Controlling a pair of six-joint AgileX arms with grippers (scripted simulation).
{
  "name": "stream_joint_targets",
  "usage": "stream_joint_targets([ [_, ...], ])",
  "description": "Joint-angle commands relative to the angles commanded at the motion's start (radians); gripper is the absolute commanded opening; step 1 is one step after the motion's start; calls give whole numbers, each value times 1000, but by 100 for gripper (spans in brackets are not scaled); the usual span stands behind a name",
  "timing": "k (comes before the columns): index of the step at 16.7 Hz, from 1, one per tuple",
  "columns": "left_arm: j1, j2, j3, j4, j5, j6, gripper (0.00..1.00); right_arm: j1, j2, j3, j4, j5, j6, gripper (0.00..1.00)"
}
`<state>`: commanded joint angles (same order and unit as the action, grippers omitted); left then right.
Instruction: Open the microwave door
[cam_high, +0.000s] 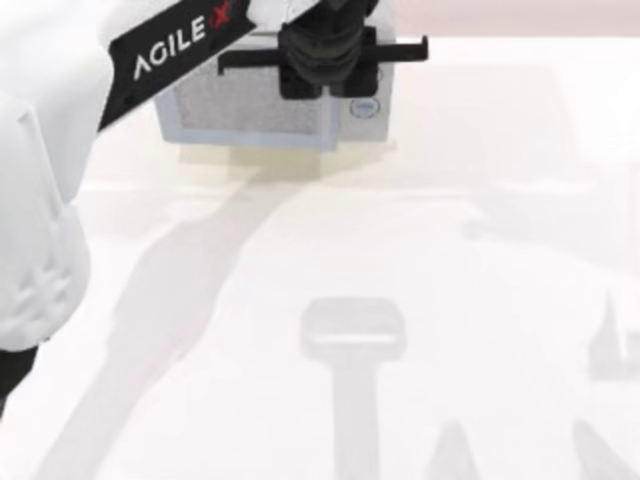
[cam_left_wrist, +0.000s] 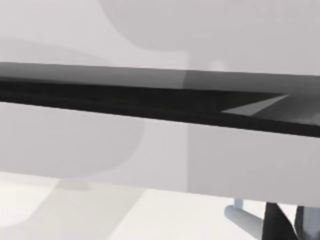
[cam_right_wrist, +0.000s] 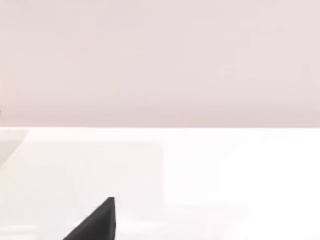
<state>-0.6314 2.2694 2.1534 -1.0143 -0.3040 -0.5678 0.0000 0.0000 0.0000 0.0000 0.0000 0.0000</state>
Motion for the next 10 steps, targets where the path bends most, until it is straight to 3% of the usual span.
stream_joint_targets([
  [10,-1,-9,-16,8,-1,-3,0,0,0,0,0,0,0,100],
])
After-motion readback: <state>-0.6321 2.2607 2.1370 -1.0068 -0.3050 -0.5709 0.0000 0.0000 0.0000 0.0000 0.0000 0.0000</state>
